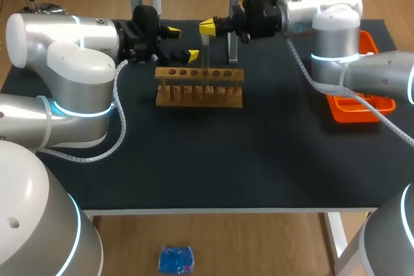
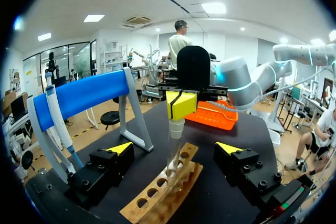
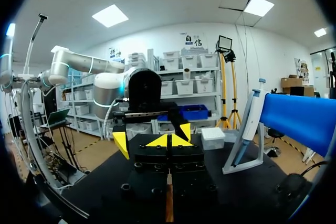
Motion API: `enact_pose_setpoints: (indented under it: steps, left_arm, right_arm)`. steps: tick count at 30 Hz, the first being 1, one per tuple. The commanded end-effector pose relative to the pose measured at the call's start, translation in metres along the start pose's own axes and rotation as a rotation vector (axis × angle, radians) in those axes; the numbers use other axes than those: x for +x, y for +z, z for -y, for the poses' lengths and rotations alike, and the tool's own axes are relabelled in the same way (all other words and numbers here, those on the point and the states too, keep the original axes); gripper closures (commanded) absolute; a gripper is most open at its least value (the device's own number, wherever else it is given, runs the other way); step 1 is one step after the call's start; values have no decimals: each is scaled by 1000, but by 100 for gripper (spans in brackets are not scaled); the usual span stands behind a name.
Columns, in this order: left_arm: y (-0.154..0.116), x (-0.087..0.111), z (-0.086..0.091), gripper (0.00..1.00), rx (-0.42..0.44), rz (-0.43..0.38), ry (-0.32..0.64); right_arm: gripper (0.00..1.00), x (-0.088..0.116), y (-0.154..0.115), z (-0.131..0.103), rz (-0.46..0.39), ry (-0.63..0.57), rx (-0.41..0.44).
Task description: Invert the test tube, pick up the pipette, mount the tip to pipette, aspirate from beaker and dispense into the tube, eject the tip, return the pipette, and cap with the stopper.
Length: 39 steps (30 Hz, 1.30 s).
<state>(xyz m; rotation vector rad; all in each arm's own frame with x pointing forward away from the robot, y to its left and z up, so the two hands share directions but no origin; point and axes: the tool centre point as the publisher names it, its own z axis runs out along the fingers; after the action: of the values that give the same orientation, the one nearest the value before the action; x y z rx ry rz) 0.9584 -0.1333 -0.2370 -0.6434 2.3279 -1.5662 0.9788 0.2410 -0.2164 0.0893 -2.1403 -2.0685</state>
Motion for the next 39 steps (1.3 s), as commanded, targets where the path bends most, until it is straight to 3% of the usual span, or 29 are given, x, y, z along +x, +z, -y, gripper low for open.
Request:
enact_pose_setpoints:
  steps: [1,22,33,35,36,39]
  left_arm:
    - [0,0,-1,0,2,1,-1]
    - [0,0,-1,0,2,1,-1]
    - [0,0,-1,0,2,1,-1]
    - [0,0,-1,0,2,1,-1]
    - [0,0,-1,0,2,1,-1]
    - [0,0,-1,0,2,1,-1]
  right_arm:
    - [100,-4,0,4,-11,7,0]
    - [100,-4,-1,23,7,44,8]
    - [100,0,-8,-9,6,-3,-13]
    - [49,1,-10,-15,7,-14,-8]
    - [0,2,-11,-18,7,-18,-7]
    - [0,3,-15,-25,18,-36,13]
